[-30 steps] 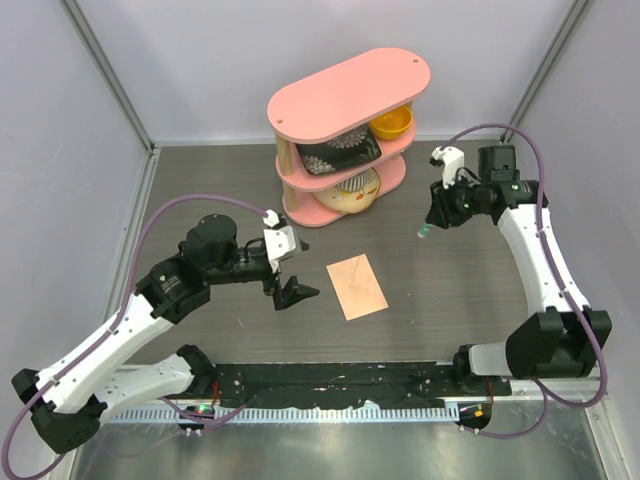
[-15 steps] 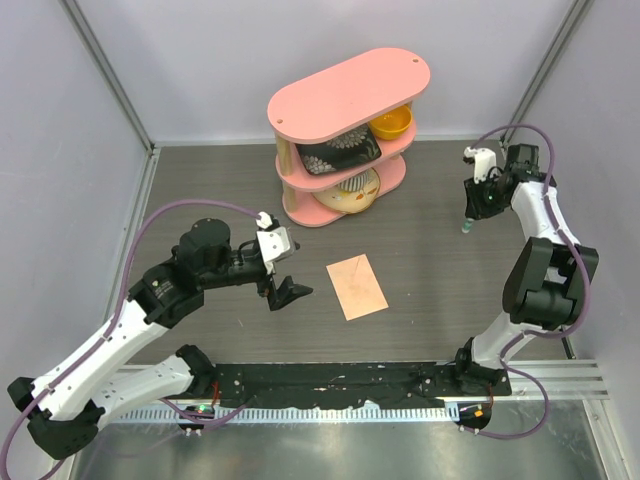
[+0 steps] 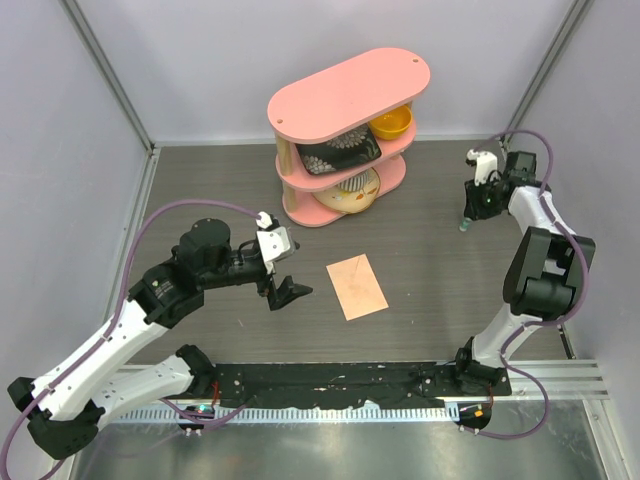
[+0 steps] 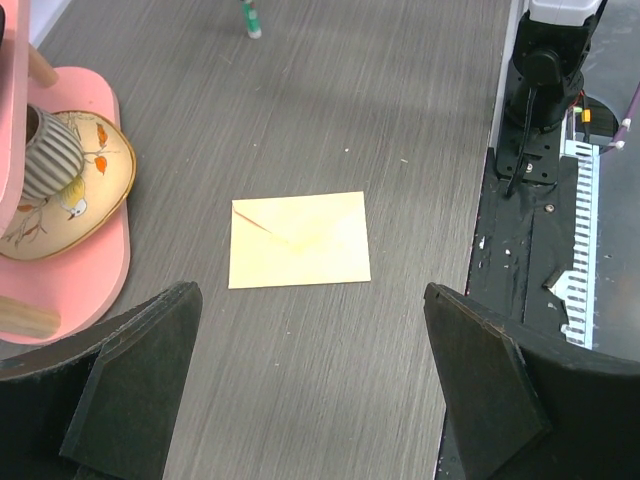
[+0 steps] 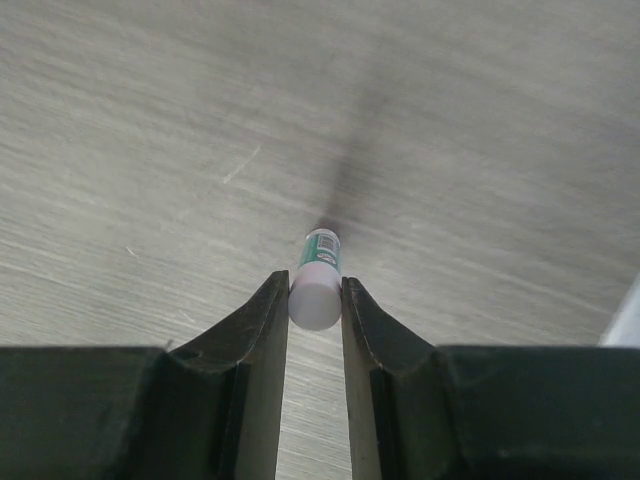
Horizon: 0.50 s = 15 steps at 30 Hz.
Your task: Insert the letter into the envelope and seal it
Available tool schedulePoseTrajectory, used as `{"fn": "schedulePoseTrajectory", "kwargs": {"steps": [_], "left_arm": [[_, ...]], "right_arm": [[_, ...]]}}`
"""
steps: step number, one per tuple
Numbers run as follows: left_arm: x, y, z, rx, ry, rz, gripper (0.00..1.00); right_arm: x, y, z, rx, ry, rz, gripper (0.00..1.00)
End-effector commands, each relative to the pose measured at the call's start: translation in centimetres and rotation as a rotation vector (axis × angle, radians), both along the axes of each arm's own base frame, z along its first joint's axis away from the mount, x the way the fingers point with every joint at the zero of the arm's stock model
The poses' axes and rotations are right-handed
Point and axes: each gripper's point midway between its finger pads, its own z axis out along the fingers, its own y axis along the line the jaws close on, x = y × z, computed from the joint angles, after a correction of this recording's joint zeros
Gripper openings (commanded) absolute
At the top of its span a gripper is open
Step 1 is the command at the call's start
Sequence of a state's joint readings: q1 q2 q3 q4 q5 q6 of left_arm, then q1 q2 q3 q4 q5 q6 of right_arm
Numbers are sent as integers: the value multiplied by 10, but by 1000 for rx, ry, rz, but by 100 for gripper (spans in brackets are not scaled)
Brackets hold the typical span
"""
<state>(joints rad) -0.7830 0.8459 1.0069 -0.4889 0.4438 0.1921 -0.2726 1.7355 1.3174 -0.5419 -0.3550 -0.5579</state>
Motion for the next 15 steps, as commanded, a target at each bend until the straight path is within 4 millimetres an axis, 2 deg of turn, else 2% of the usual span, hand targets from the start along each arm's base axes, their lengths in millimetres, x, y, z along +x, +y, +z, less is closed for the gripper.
{"fn": "schedulePoseTrajectory", "kwargs": {"steps": [1, 3, 8, 14, 15], "left_arm": [[4, 2, 6, -16, -35, 12, 96], [4, 2, 6, -11, -40, 9, 96], [2, 3, 6, -10, -39, 2, 96], [4, 2, 5, -9, -38, 2, 96], [3, 2, 6, -11, -37, 1, 96]], "right_arm": [[-21, 2, -64, 19, 105, 1, 1], [-30, 1, -79, 23, 144, -7, 1], [-24, -4, -72, 36, 106, -28, 1], [-19, -6, -48, 60, 85, -23, 1], [-15, -6, -34, 66, 56, -22, 1]]}}
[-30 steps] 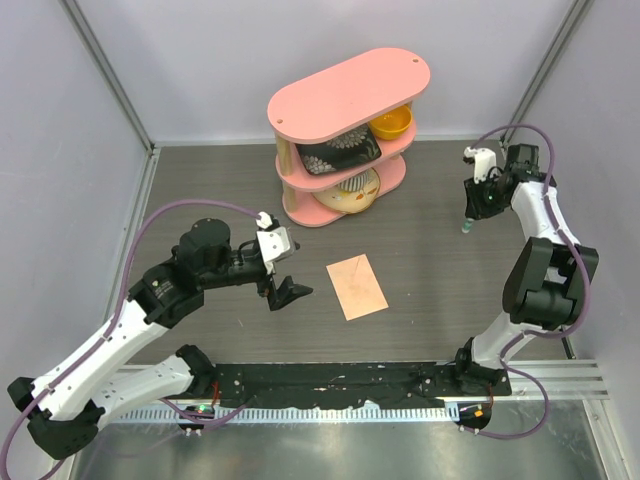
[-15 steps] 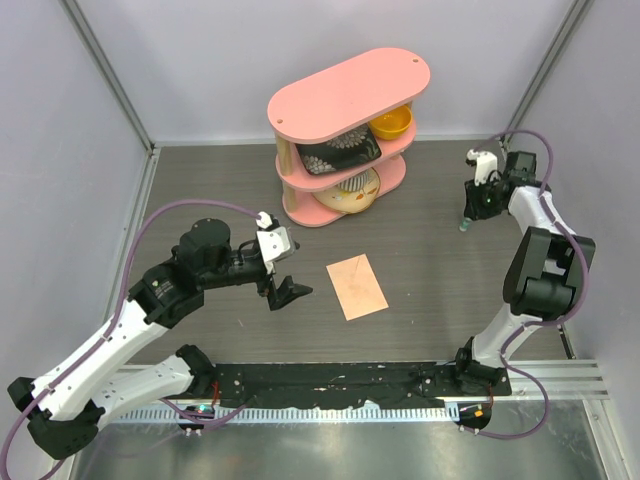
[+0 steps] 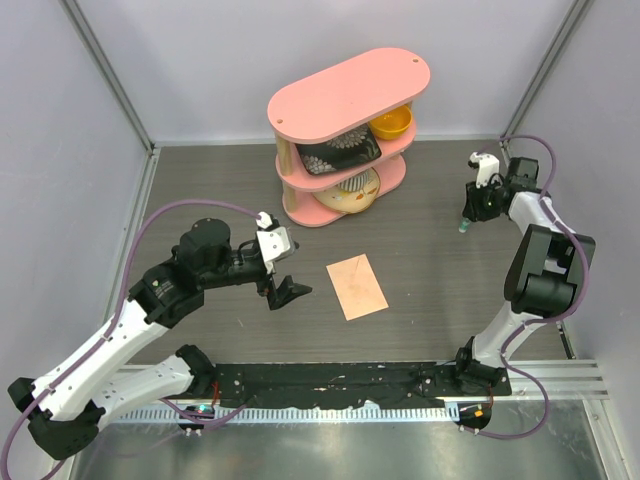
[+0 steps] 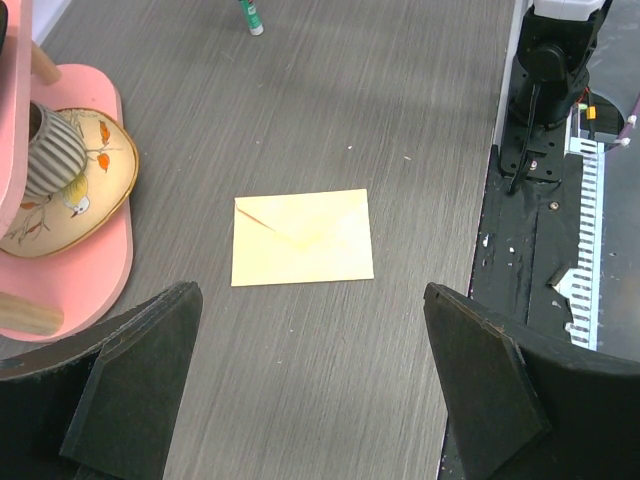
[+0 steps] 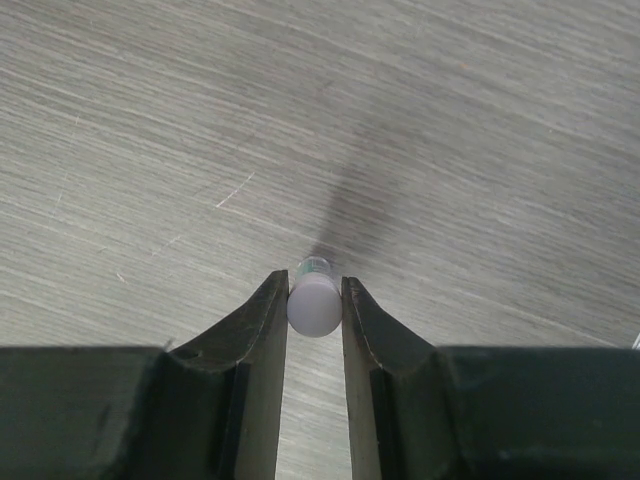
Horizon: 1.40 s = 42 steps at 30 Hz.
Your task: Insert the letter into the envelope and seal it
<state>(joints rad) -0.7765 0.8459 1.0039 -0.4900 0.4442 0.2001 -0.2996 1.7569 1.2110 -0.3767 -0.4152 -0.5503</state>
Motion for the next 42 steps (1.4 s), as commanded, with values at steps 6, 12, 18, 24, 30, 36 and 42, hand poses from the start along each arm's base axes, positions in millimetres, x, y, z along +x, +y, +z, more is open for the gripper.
{"fn": "schedulePoseTrajectory", "kwargs": {"steps": [6, 12, 18, 24, 30, 36, 42], "left_arm": [[2, -2, 7, -24, -35, -10, 96], [3, -1, 7, -28, -42, -4, 96], [3, 0, 6, -23, -44, 3, 96], [4, 0, 7, -24, -50, 2, 96], [5, 0, 7, -20, -51, 5, 96], [5, -1, 8, -17, -51, 2, 96], [6, -1, 5, -14, -49, 1, 96]], "right_arm": [[-8, -10, 21, 31, 21, -27, 1], [5, -15, 26, 64, -34, -51, 1], [1, -10, 23, 68, -91, -50, 1], [-8, -11, 14, 25, -96, -30, 2], [-16, -9, 7, 30, -76, -33, 19], [-18, -8, 5, 32, -68, -32, 36], [-20, -8, 5, 32, -63, -33, 49]]}}
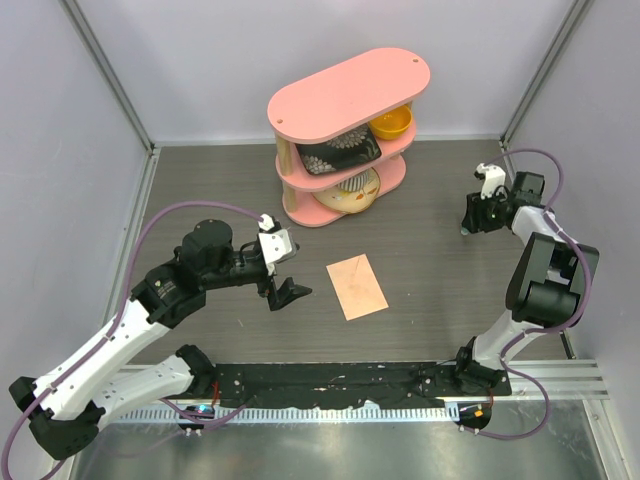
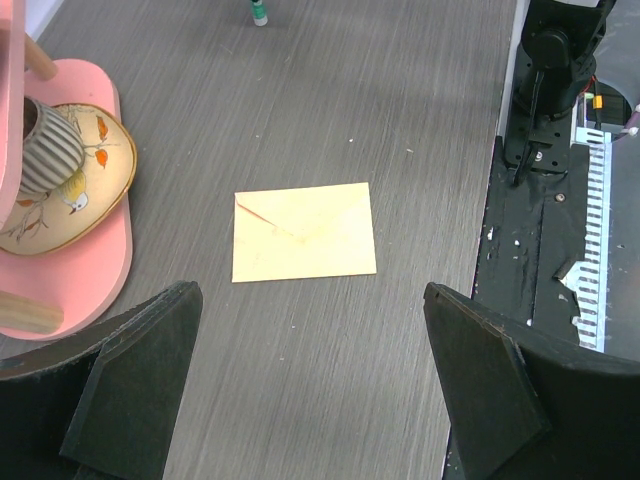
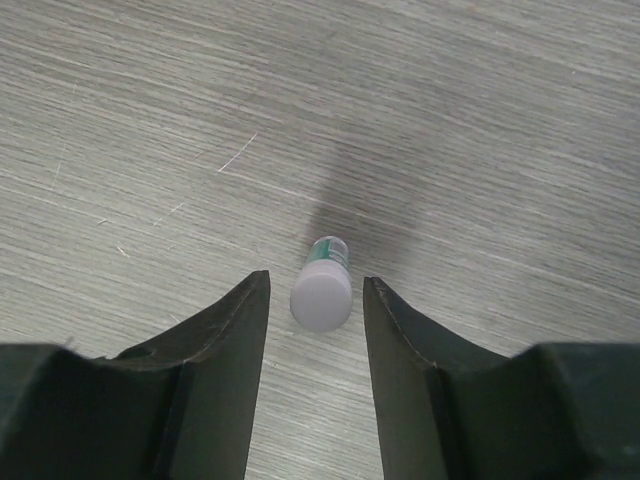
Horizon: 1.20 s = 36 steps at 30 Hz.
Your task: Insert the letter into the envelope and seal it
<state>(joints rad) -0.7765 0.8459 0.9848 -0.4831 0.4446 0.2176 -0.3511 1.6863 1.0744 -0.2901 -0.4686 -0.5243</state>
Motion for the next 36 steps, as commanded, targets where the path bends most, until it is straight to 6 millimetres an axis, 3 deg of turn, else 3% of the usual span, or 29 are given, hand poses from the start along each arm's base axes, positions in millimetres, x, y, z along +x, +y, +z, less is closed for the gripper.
{"fn": "schedulePoseTrajectory", "kwargs": {"steps": [1, 9, 15, 19, 20, 22, 24, 26, 27, 28, 31, 33, 34, 36], "left_arm": [[4, -1, 12, -28, -40, 5, 96], [6, -2, 7, -14, -3, 20, 97], [12, -1, 4, 30, 93, 74, 100], [1, -9, 5, 77, 219, 22, 100], [-4, -9, 15, 74, 249, 14, 100], [1, -10, 11, 108, 321, 34, 100], [9, -3, 25, 99, 414, 82, 100], [15, 1, 43, 59, 541, 114, 100], [24, 9, 53, 7, 593, 135, 100], [31, 13, 65, -27, 600, 154, 100], [60, 41, 72, -82, 625, 308, 100], [80, 67, 71, -102, 606, 439, 100], [87, 80, 64, -82, 609, 514, 100], [101, 105, 53, -58, 638, 604, 100]], "right_arm": [[2, -3, 14, -17, -36, 3, 52], [4, -2, 24, -5, -39, -4, 75], [8, -2, 50, 9, -66, -16, 82], [11, -6, 88, 17, -114, -52, 89], [10, -6, 98, 17, -124, -56, 90], [8, -5, 128, 13, -160, -59, 91], [9, -4, 157, 9, -203, -58, 91], [3, 3, 174, 32, -197, -58, 92], [6, 9, 195, 32, -225, -45, 92], [-1, 17, 196, 62, -191, -39, 92], [-5, 43, 222, 93, -202, -12, 92], [-8, 60, 229, 85, -205, 10, 93], [-11, 84, 232, 92, -199, 48, 93], [-20, 105, 232, 77, -195, 64, 93]]}}
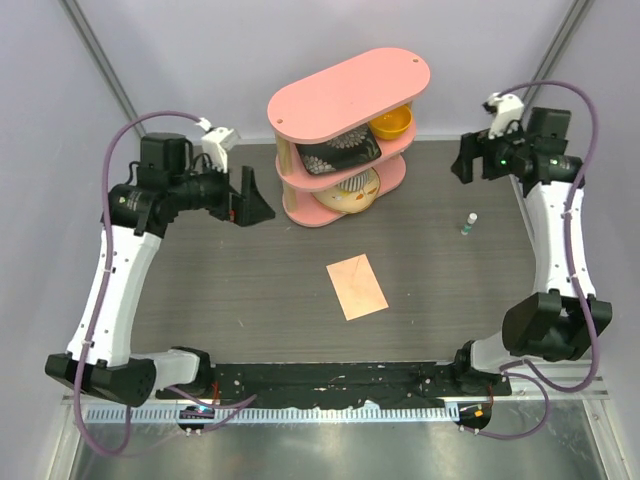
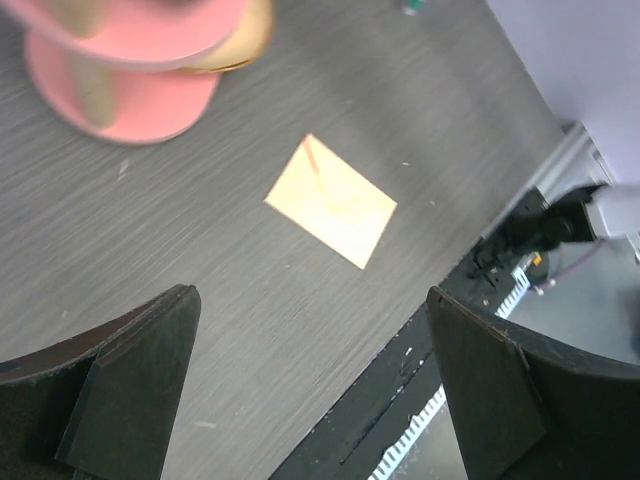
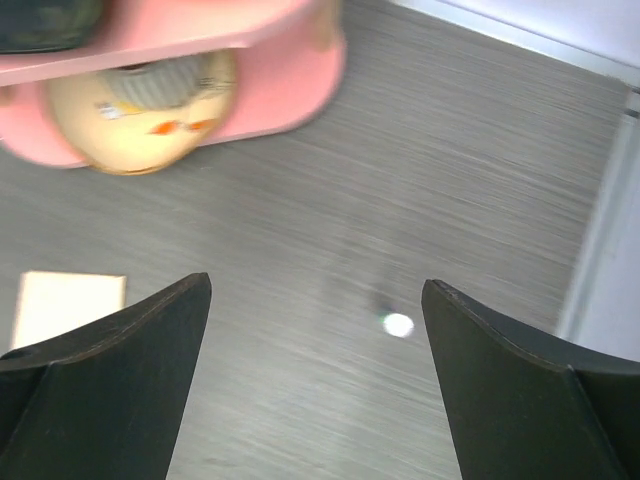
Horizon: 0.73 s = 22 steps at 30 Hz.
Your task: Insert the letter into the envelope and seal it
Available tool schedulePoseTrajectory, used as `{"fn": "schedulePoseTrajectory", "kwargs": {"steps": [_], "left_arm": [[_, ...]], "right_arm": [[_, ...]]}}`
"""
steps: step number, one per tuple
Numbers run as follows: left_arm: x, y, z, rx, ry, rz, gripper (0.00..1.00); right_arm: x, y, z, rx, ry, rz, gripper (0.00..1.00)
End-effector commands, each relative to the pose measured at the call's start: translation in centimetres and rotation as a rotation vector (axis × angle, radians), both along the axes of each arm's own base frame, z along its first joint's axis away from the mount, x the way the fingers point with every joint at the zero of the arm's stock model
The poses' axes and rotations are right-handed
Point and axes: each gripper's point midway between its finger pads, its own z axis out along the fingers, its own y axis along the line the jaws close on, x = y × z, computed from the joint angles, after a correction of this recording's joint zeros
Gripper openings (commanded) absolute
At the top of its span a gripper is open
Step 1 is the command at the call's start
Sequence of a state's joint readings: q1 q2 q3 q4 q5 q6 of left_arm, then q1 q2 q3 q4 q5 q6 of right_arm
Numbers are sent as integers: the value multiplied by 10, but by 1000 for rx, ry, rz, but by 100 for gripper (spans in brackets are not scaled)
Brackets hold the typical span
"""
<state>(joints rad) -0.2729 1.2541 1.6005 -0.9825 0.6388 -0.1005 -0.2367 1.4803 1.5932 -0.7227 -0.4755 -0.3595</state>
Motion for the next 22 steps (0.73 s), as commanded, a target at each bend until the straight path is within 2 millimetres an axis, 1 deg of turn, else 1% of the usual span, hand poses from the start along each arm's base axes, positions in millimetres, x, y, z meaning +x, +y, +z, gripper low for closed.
{"fn": "schedulePoseTrajectory", "kwargs": {"steps": [1, 2, 3, 4, 5, 6, 7, 8, 9, 10, 11, 12, 13, 14, 15, 16, 17, 18, 22], "left_arm": [[3, 47, -12, 54, 139, 173, 100], [5, 55, -19, 74, 177, 206, 100], [8, 66, -27, 93, 213, 250, 100], [7, 73, -40, 122, 258, 272, 100], [10, 86, -50, 175, 255, 335, 100], [11, 93, -56, 201, 245, 366, 100], [8, 98, -68, 223, 230, 385, 100], [8, 107, -75, 260, 218, 427, 100], [6, 110, -81, 271, 216, 439, 100], [-1, 112, -92, 282, 223, 446, 100], [-3, 116, -97, 294, 230, 463, 100], [-7, 116, -102, 301, 238, 464, 100], [-12, 117, -111, 311, 261, 464, 100], [-16, 118, -112, 310, 260, 472, 100], [-19, 119, -115, 316, 265, 473, 100], [-21, 120, -121, 324, 275, 472, 100], [-22, 120, -122, 325, 271, 475, 100], [-23, 120, -124, 327, 272, 472, 100], [-19, 119, -133, 349, 275, 466, 100]], "right_arm": [[-29, 65, 8, 29, 46, 73, 93], [-36, 86, 10, 43, 46, 102, 93], [-43, 101, -1, 50, 73, 130, 93], [-46, 111, -4, 58, 76, 149, 93], [-53, 126, -7, 75, 88, 175, 93], [-61, 130, -18, 80, 110, 176, 94], [-66, 136, -19, 97, 105, 192, 94], [-73, 141, -24, 108, 111, 221, 94], [-87, 140, -36, 120, 128, 201, 94], [-87, 139, -38, 119, 102, 186, 94], [-92, 136, -44, 110, 100, 170, 94], [-101, 133, -63, 99, 128, 156, 94], [-106, 127, -57, 88, 80, 129, 94], [-111, 124, -59, 84, 69, 122, 94], [-117, 123, -71, 79, 76, 118, 94], [-124, 121, -68, 79, 49, 118, 94], [-127, 121, -69, 79, 45, 119, 95], [-129, 119, -76, 75, 53, 112, 94], [-130, 113, -78, 52, 44, 92, 95]]}}
